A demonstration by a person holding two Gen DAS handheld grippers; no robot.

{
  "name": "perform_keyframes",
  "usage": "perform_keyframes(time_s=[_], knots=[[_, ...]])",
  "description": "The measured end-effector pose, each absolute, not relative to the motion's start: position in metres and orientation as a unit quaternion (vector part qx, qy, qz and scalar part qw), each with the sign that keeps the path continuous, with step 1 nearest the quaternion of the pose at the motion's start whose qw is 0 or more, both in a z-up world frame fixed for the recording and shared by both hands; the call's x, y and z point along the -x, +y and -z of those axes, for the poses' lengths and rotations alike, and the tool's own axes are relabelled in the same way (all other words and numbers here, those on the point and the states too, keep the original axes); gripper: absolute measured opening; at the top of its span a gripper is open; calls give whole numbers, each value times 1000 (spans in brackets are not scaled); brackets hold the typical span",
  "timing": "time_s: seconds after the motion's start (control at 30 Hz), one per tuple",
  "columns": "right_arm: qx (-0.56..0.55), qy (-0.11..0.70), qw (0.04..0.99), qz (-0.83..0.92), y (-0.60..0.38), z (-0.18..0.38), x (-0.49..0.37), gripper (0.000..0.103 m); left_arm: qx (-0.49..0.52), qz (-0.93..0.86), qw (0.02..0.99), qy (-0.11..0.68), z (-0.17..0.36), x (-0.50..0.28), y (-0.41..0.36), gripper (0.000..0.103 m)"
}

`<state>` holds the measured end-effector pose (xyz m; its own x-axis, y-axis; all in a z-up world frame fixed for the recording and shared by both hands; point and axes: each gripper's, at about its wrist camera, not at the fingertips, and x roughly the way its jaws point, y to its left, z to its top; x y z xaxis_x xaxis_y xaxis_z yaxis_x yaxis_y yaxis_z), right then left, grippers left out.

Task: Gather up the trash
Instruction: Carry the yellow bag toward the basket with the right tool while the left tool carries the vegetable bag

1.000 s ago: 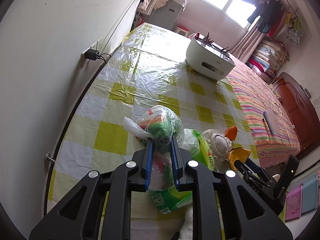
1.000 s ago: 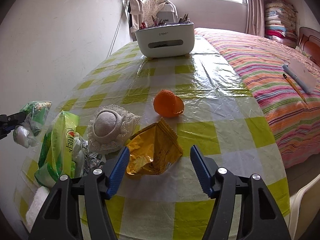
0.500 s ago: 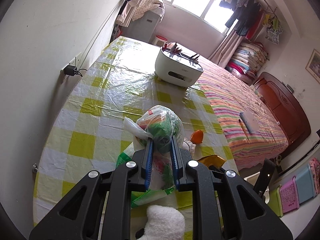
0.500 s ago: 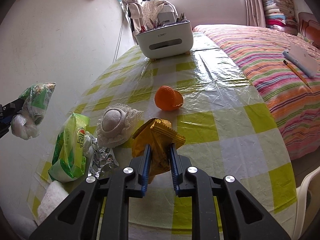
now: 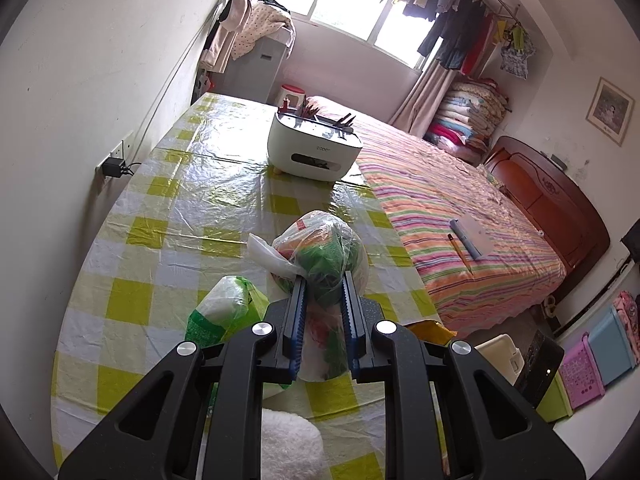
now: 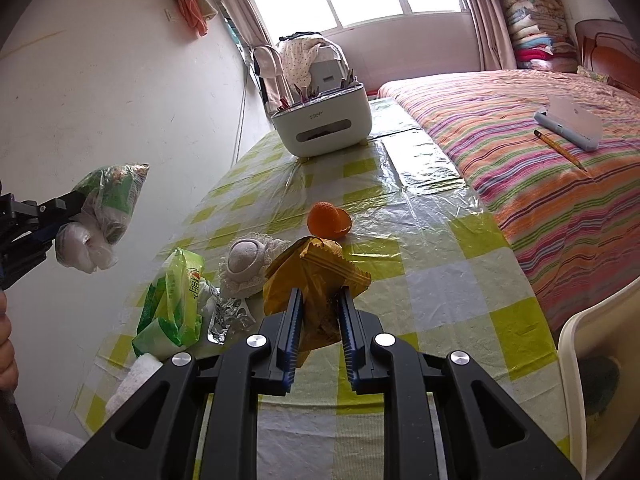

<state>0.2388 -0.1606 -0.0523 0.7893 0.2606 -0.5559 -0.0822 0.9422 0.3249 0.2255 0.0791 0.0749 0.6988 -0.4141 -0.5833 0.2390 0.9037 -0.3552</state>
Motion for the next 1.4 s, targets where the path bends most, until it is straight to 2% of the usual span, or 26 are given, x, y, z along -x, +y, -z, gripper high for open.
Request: perform_keyframes(time_s=[1.4], knots=[[-219,218,951,-23,-274,29,-162,19,37,246,901,355,-61,-209,-53,16]])
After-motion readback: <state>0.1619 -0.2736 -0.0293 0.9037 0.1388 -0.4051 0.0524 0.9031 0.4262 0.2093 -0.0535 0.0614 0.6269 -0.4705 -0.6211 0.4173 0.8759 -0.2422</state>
